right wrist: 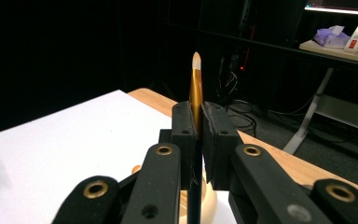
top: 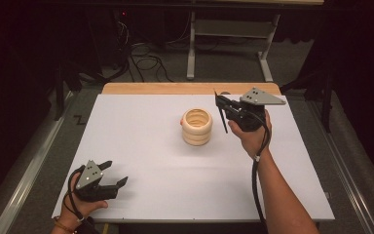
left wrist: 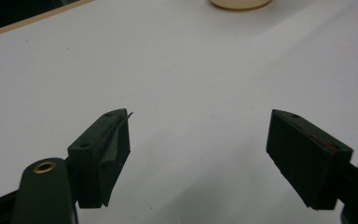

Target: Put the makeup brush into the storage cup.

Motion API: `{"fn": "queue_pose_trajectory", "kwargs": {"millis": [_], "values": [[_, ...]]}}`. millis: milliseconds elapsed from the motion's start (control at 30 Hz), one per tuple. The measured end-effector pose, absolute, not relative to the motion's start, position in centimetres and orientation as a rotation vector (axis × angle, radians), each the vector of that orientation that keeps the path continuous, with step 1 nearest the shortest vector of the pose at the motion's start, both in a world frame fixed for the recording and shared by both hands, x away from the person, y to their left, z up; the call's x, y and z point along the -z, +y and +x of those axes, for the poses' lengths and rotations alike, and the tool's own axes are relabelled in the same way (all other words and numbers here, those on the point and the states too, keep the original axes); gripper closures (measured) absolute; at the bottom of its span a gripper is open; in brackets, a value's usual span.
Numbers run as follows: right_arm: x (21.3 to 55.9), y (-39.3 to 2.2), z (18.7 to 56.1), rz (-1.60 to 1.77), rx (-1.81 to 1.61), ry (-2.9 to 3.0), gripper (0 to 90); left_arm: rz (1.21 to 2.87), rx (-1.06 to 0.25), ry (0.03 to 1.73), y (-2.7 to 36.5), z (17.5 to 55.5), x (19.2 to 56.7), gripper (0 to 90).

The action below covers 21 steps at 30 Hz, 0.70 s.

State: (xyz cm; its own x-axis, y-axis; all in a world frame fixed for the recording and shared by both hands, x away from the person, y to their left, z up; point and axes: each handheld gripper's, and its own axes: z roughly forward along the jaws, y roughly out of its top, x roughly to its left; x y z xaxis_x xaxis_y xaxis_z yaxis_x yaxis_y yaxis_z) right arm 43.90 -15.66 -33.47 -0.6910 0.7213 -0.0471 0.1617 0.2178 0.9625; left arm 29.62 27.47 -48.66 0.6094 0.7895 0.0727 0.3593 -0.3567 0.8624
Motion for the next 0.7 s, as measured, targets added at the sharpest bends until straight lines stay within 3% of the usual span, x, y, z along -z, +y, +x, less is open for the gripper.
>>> {"fn": "queue_pose_trajectory", "kwargs": {"millis": [700], "values": [[32.6, -14.3, 45.4, 0.787, -1.552, 1.946, 85.6, 1.953, -0.614, 0.909, 27.5, 29.6, 48.7, 22.2]]}}
